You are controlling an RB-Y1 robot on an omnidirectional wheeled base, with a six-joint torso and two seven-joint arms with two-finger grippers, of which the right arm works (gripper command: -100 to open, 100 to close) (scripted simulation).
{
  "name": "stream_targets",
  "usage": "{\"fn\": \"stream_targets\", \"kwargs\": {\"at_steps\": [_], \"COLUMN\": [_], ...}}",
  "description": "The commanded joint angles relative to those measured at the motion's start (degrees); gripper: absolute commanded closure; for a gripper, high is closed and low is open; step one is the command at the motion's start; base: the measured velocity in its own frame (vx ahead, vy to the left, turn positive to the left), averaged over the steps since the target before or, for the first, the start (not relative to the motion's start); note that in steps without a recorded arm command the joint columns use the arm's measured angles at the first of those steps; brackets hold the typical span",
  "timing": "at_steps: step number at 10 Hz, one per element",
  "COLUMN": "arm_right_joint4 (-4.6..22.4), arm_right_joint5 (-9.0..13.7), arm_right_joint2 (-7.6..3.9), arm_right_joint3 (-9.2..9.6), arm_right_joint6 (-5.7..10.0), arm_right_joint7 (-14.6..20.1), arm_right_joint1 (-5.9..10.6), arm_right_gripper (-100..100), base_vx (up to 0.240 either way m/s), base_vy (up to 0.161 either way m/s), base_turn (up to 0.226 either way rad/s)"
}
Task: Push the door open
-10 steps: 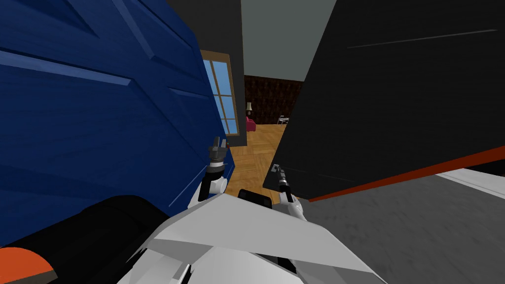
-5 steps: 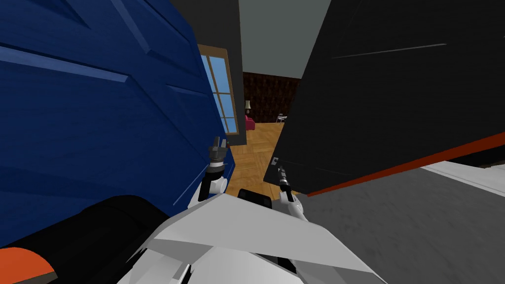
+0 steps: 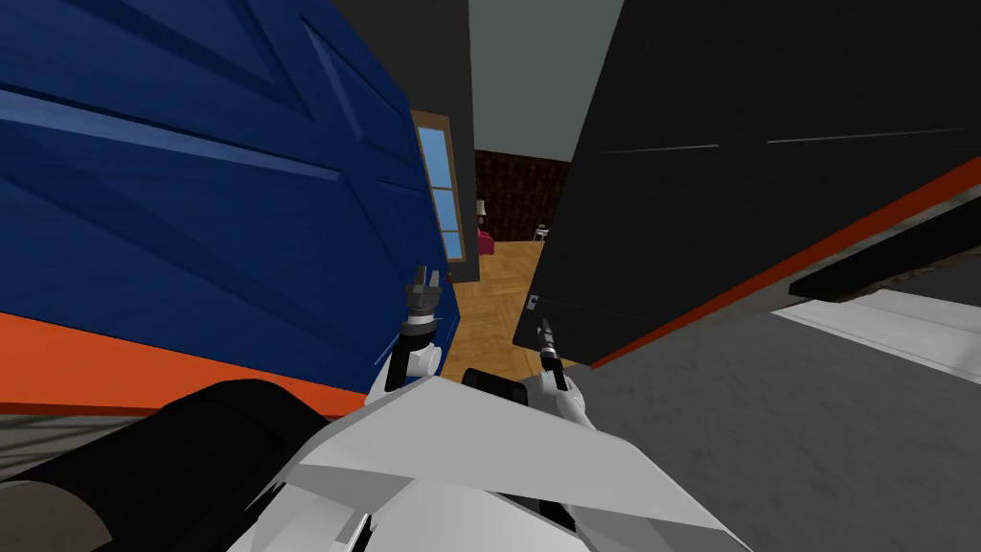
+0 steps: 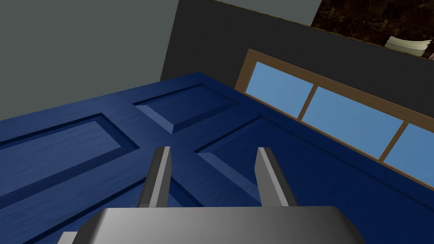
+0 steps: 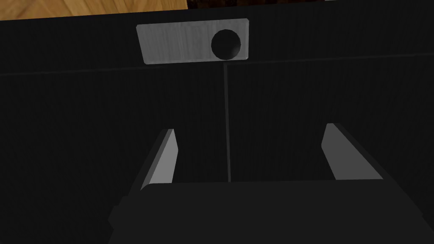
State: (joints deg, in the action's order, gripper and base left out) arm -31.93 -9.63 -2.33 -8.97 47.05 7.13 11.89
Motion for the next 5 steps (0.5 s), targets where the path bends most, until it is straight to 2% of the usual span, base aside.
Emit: {"fn": "stream_targets", "kwargs": {"at_steps": [1, 3, 5], "arm_right_joint4": [0.1, 0.1, 0.2], "arm_right_joint5": [0.1, 0.1, 0.2], "arm_right_joint2": [-0.44, -0.71, -0.94], "arm_right_joint3": [-0.15, -0.29, -0.52], "arm_right_joint6": [0.19, 0.36, 0.64], "arm_right_joint7": [-0.1, -0.2, -0.4], "arm_right_joint1": [-0.05, -0.1, -0.18], "arm_right_gripper": [-100, -100, -100], "base_vx": [0.071, 0.161, 0.223], "base_vy": [0.018, -0.009, 0.007], "base_turn": [0.023, 0.019, 0.023]}}
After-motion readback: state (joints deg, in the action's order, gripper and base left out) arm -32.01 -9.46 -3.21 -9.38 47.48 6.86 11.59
